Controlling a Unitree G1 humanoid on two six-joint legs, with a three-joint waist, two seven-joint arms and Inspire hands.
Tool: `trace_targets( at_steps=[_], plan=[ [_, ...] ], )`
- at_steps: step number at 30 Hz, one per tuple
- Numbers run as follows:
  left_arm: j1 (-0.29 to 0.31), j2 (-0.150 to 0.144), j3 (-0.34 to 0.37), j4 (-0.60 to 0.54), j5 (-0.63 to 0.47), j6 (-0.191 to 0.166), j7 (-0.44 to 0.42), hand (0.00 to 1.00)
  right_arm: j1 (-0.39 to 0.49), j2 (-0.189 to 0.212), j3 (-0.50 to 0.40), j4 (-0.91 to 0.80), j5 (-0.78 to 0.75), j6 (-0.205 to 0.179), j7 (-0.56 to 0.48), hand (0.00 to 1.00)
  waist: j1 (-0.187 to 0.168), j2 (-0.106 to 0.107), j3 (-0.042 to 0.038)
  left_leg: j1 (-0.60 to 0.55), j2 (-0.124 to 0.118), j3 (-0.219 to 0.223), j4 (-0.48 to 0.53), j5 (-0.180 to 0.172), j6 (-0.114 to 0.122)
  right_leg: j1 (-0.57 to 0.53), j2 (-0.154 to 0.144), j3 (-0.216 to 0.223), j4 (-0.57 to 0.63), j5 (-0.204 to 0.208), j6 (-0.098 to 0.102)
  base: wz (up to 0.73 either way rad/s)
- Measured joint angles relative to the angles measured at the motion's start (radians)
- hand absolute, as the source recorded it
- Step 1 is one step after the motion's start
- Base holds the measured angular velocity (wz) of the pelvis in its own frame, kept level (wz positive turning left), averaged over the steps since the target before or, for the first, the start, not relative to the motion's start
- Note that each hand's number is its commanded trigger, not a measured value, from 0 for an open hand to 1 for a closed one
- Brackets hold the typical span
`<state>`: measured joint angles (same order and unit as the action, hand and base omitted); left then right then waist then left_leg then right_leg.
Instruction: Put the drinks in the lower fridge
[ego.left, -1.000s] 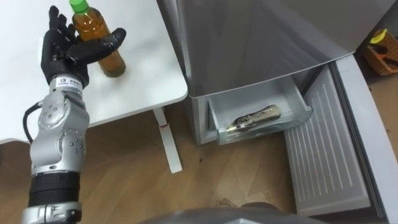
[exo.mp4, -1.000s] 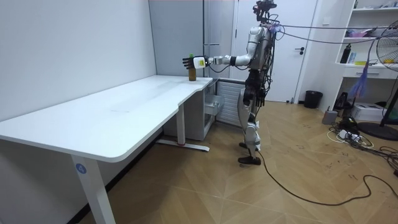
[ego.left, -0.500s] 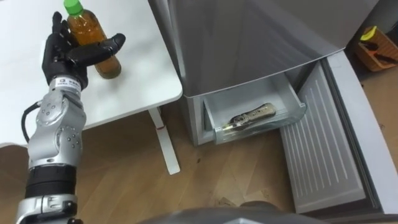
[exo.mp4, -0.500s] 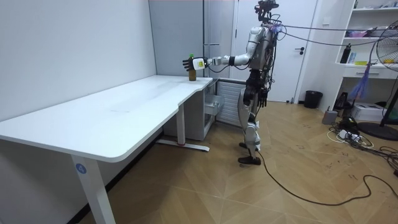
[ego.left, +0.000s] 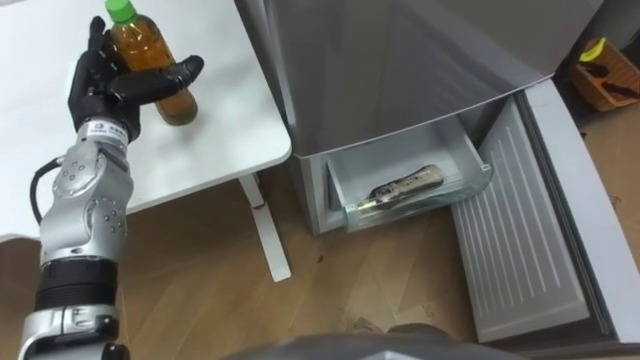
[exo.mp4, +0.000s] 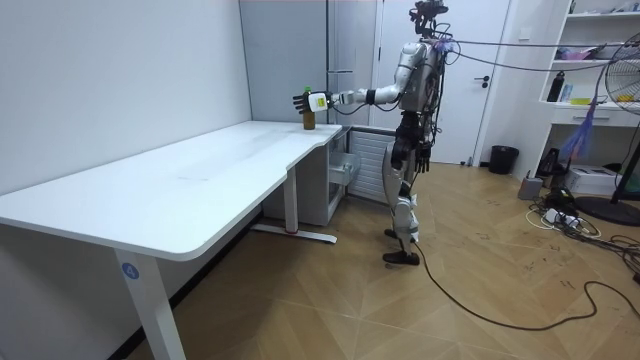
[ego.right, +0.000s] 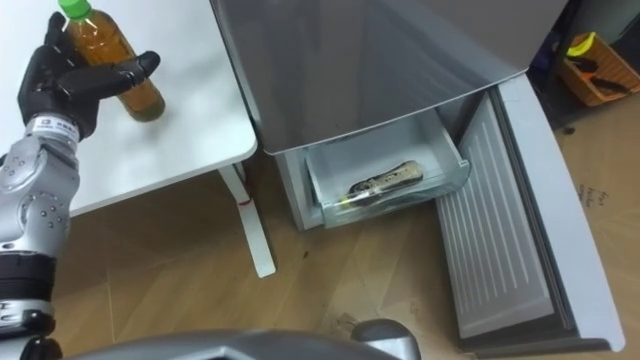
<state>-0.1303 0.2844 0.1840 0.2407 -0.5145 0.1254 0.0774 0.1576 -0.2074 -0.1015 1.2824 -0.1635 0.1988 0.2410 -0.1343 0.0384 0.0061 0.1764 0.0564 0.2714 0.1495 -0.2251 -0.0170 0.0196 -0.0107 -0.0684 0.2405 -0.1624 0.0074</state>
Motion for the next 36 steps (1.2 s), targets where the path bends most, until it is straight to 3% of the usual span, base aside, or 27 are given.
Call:
trace_targets(
  at_steps=[14,17,19,20,21,28,36],
  plan=[
    [-0.031,0.004,0.002,0.001,-0.005,0.021,-0.004,0.00,0.001,0.001,-0.021,-0.020,-0.004,0.011,0.002,0.00,-0.002,-0.001,0.0008,-0.008,0.001,0.001,0.001,-0.001,-0.001,-0.002,0.001,0.002,0.000,-0.001,-0.001,0.00],
    [-0.047,0.004,0.005,0.021,-0.005,0.022,-0.009,0.59,0.002,0.001,-0.021,-0.020,-0.005,0.011,0.002,0.00,-0.002,-0.007,0.0020,-0.007,0.001,0.000,0.003,-0.001,-0.001,-0.002,0.000,0.002,-0.001,-0.004,0.000,0.00],
    [-0.058,0.004,0.010,0.037,-0.005,0.022,-0.010,0.74,0.001,0.001,-0.032,-0.021,-0.005,0.011,0.002,0.00,-0.002,-0.010,0.0026,-0.007,0.000,0.000,0.004,-0.001,-0.001,-0.003,0.000,0.003,-0.001,-0.005,0.000,0.00],
    [-0.058,0.004,0.010,0.037,-0.005,0.022,-0.010,0.96,0.001,0.001,-0.036,-0.021,-0.005,0.011,0.002,0.00,-0.002,-0.010,0.0027,-0.007,0.000,0.000,0.005,-0.001,-0.001,-0.003,0.000,0.004,-0.001,-0.006,0.000,0.00],
    [-0.058,0.004,0.010,0.038,-0.005,0.022,-0.010,1.00,0.001,0.001,-0.040,-0.020,-0.005,0.011,0.001,0.00,-0.002,-0.013,0.0027,-0.006,0.000,0.000,0.006,-0.001,-0.001,-0.003,0.000,0.006,-0.001,-0.008,0.000,0.00],
    [-0.077,0.006,0.010,0.076,-0.005,0.026,-0.020,1.00,-0.001,0.001,-0.042,-0.020,-0.005,0.011,0.000,0.00,-0.002,-0.016,0.0033,-0.008,0.001,0.000,0.014,-0.001,-0.001,-0.003,0.001,0.009,0.001,-0.009,-0.001,0.00],
    [-0.089,0.006,0.009,0.105,-0.001,0.072,-0.021,1.00,-0.002,0.002,-0.052,-0.020,-0.010,0.012,-0.003,0.00,-0.002,-0.006,-0.0026,-0.008,0.001,0.000,0.014,-0.001,-0.001,-0.002,0.002,0.011,0.000,-0.009,-0.001,0.00]
  ],
)
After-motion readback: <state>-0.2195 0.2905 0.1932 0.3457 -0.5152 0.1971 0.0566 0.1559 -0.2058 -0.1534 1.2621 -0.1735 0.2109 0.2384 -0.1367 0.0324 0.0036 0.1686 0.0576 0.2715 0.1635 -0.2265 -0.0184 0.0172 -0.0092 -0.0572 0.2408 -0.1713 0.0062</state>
